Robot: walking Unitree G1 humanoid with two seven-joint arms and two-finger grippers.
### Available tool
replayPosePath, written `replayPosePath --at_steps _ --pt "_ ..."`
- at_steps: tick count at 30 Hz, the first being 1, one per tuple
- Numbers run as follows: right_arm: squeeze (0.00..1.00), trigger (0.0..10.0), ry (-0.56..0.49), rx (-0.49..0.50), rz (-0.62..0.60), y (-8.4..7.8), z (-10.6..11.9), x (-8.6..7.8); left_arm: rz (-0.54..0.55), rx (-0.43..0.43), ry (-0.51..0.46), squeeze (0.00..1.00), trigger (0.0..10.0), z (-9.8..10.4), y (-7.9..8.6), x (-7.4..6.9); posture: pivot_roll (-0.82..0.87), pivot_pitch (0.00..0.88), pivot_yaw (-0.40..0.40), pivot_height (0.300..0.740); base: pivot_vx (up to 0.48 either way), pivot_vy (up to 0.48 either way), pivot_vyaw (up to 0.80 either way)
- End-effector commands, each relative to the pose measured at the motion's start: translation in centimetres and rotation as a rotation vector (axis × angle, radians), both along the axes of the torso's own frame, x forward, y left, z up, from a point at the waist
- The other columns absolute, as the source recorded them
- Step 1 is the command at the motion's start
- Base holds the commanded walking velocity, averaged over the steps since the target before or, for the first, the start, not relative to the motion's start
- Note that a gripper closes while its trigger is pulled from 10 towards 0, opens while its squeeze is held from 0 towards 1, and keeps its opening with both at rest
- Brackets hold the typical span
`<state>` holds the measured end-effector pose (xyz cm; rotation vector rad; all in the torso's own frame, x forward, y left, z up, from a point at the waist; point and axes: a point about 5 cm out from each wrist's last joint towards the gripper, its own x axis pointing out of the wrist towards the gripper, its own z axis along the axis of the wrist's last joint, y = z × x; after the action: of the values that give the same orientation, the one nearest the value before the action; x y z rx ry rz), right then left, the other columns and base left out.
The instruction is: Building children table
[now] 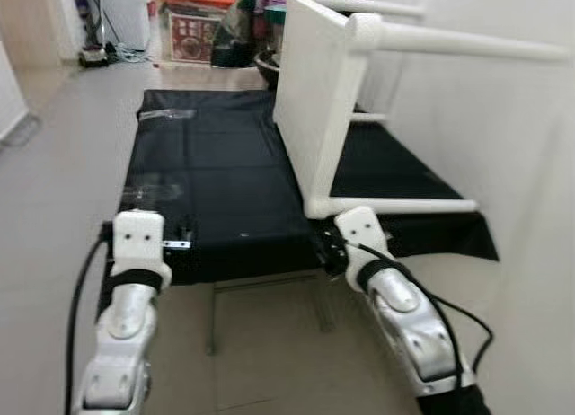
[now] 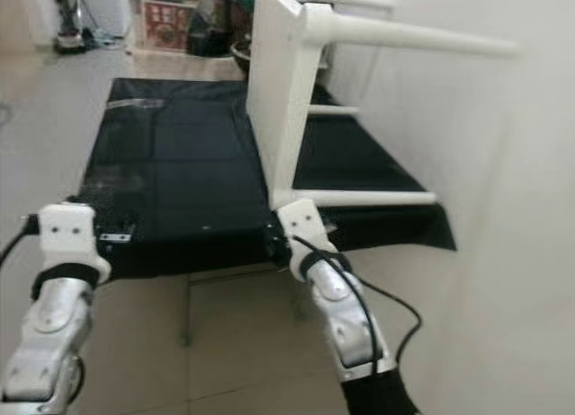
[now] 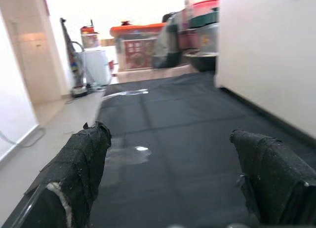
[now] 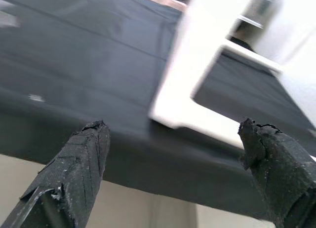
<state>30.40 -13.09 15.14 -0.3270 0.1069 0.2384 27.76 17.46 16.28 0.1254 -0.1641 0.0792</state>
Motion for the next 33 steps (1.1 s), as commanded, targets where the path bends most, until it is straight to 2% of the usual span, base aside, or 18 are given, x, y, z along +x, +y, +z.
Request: replayPosePath --at_steps 1,11,23,26,33 --pt "0.00 10.0 0.010 -0.008 -0.032 -0.87 -0.23 0.00 -0.021 -0.001 0.009 0.00 10.0 -0.15 -0.61 0.02 0.01 0.000 -0.105 0.740 0.322 0.000 0.00" --pt "0.00 10.0 0.020 0.012 -0.041 -0.84 -0.33 0.08 -0.022 -0.001 0.012 0.00 10.0 -0.20 -0.58 0.02 0.02 0.000 -0.105 0.740 0.322 0.000 0.00" --pt "0.00 10.0 0.046 0.085 -0.049 -0.90 -0.26 0.16 -0.021 0.003 0.014 0.00 10.0 -0.27 -0.52 0.04 0.02 0.000 -0.105 0.740 0.323 0.000 0.00" --pt "0.00 10.0 0.067 0.141 -0.049 -0.75 -0.06 0.18 -0.004 0.010 0.030 0.00 10.0 -0.50 -0.41 0.06 0.02 0.000 -0.105 0.740 0.000 0.000 0.00" --pt "0.00 10.0 0.076 0.167 -0.042 -0.57 0.09 0.13 -0.005 0.006 0.032 0.00 10.0 -0.53 -0.39 0.05 0.02 0.000 -0.102 0.740 0.000 0.000 0.00"
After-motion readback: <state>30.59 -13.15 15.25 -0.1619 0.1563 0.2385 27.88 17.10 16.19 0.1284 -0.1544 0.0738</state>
